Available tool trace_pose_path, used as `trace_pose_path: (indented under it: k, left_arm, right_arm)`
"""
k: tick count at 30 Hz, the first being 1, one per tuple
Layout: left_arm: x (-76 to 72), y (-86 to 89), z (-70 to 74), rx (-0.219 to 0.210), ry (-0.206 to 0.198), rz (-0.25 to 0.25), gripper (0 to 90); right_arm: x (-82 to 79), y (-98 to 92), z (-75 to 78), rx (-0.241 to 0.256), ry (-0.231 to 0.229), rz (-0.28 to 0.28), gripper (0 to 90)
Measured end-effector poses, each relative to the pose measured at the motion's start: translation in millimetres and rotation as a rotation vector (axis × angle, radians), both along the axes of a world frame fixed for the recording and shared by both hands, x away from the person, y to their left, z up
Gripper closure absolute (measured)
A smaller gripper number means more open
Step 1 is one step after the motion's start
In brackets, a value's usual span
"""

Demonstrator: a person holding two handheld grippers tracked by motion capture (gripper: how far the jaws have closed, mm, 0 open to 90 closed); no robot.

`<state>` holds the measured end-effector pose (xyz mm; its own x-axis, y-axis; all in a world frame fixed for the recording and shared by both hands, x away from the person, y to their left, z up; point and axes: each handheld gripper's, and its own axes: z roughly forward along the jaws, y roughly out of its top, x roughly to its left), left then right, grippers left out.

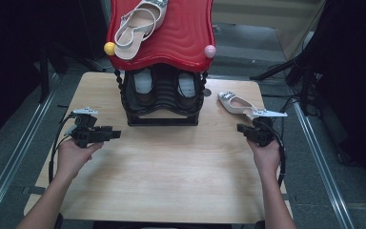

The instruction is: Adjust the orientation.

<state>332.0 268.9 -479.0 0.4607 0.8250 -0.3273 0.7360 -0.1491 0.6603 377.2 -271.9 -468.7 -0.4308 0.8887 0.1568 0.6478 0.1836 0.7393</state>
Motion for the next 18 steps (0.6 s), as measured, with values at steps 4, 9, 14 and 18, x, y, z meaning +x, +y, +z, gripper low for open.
trace_pose_path:
  k: [4, 9, 14, 18]
  left_arm:
    - [0.5, -1.8, -1.3, 0.004, 0.004, -0.007, 48.3]
    - [0.7, -3.3, -1.7, 0.007, 0.002, -0.016, 48.3]
    - [0.6, -2.6, -1.5, 0.005, -0.002, -0.021, 48.5]
    - [0.9, -2.9, -2.3, 0.008, 0.0, -0.025, 48.5]
  right_arm:
    - [10.9, -12.1, 4.0, 0.005, -0.005, -0.032, 90.0]
    - [24.4, -23.4, 13.0, -0.008, -0.012, -0.068, 90.0]
    - [37.0, -35.3, 21.7, -0.016, -0.025, -0.115, 90.0]
    - [46.4, -43.8, 18.0, -0.025, -0.011, -0.151, 90.0]
